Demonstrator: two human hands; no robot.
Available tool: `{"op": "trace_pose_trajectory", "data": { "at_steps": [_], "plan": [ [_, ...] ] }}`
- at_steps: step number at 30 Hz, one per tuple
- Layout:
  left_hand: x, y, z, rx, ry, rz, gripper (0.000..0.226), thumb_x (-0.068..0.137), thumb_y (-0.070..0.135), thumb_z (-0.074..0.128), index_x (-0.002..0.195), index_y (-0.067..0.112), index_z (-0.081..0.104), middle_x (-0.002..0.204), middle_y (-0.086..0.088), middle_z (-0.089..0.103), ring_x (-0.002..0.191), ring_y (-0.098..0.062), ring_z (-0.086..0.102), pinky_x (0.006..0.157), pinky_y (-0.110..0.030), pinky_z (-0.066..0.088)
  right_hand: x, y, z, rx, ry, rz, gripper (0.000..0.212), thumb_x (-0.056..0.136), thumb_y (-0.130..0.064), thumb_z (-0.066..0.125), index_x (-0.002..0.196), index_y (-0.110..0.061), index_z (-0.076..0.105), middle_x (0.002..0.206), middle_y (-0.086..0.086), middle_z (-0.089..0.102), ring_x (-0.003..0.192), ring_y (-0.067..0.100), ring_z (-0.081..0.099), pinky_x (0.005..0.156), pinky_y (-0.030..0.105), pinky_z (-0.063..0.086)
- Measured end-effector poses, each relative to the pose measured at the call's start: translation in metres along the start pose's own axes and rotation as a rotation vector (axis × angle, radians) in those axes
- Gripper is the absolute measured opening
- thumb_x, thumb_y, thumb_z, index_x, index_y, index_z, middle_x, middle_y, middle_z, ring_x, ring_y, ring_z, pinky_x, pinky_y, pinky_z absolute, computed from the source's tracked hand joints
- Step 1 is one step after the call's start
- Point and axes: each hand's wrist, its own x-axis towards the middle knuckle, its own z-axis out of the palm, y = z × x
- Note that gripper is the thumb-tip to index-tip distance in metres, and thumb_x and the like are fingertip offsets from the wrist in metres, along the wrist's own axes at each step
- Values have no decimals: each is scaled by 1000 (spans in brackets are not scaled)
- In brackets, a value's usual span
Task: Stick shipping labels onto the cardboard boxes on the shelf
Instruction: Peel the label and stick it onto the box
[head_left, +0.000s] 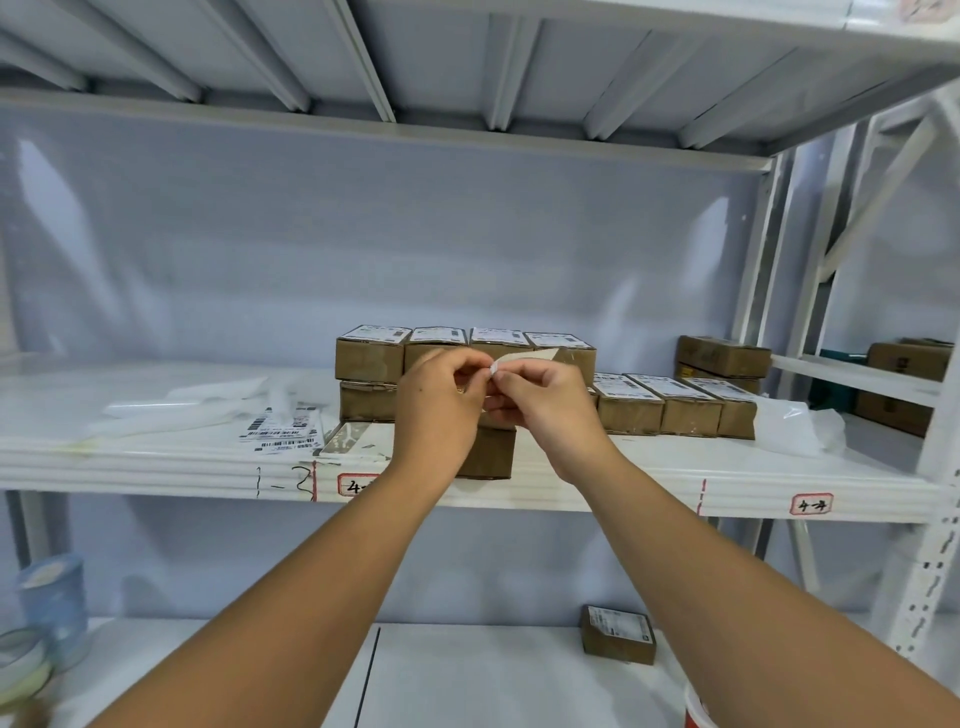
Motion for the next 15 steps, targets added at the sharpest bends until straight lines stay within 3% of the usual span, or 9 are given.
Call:
{"op": "trace_pose_trajectory", "data": {
  "at_steps": [4,8,15],
  "plan": [
    [1,-1,-2,20,-6,1,10,87,15,64,91,17,72,93,3,69,82,-8,60,72,-13,43,1,-2,1,-58,1,-17,17,94,-2,53,86,-5,68,73,5,65,59,10,63,62,22,55],
    [0,-1,-5,106,5,2,12,88,23,62,95,23,72,97,8,69,92,-13,60,78,-33,50,1,-3,1,-81,-22,-41,22,94,-2,52,80,-9,67,67,0,65,59,9,62,59,18,52],
    [1,4,-12,359,30,69,18,91,33,56,102,31,71,105,12,67,105,-14,50,72,-28,41,1,-5,2,-178,-18,-100,27,94,-4,52,77,-16,69,69,0,67,63,11,64,61,20,51]
  ]
}}
